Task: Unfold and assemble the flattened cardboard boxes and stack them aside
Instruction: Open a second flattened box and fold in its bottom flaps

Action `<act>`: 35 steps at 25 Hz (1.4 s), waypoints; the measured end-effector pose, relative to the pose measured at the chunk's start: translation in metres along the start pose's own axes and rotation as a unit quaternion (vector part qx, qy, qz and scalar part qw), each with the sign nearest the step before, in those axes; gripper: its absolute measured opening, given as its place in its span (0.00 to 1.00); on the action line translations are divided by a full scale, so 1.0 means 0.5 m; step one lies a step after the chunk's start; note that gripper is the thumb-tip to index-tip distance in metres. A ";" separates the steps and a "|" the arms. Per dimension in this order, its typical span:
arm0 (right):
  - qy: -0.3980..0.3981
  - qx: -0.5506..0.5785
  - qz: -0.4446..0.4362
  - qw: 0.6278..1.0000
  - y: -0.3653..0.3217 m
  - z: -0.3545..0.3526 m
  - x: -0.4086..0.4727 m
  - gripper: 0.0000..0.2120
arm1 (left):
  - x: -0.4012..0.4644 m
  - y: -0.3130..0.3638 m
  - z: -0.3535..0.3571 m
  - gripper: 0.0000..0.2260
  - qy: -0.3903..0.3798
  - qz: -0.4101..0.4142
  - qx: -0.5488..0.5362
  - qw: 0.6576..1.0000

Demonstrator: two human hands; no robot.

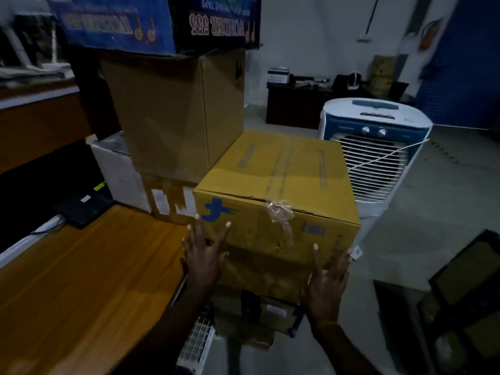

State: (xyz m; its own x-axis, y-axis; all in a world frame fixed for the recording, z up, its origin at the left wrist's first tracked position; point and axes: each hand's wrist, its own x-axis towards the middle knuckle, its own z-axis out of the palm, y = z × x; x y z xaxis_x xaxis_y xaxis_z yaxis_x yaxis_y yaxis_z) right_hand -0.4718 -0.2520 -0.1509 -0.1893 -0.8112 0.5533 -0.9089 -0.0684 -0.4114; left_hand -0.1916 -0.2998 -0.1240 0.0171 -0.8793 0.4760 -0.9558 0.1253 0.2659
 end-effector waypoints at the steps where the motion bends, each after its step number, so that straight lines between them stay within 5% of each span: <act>1: 0.013 0.015 0.021 1.000 0.002 0.005 0.007 0.42 | 0.013 -0.019 0.008 0.48 0.002 0.003 -0.017 1.000; 8: 0.043 0.008 0.050 0.998 0.022 0.021 0.040 0.58 | 0.061 -0.064 0.048 0.53 0.023 0.030 -0.159 0.987; 15: 0.105 0.023 0.052 0.993 -0.002 -0.020 0.064 0.49 | 0.071 -0.031 -0.005 0.50 0.072 0.045 -0.151 0.985; 23: 0.167 0.148 0.005 0.975 -0.002 -0.144 0.079 0.43 | 0.021 0.060 -0.118 0.24 0.141 0.071 -0.210 0.965; 35: 0.271 0.300 -0.099 0.909 -0.023 -0.407 0.089 0.19 | -0.111 0.250 -0.427 0.16 0.237 0.024 -0.301 0.923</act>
State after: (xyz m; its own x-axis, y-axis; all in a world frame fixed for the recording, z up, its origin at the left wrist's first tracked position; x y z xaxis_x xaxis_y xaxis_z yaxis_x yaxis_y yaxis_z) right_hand -0.5456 -0.1694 0.0257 -0.3471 -0.3552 0.8680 -0.6094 -0.6180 -0.4966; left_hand -0.2491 -0.1372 0.0618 0.2429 -0.5836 0.7749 -0.6257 0.5161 0.5849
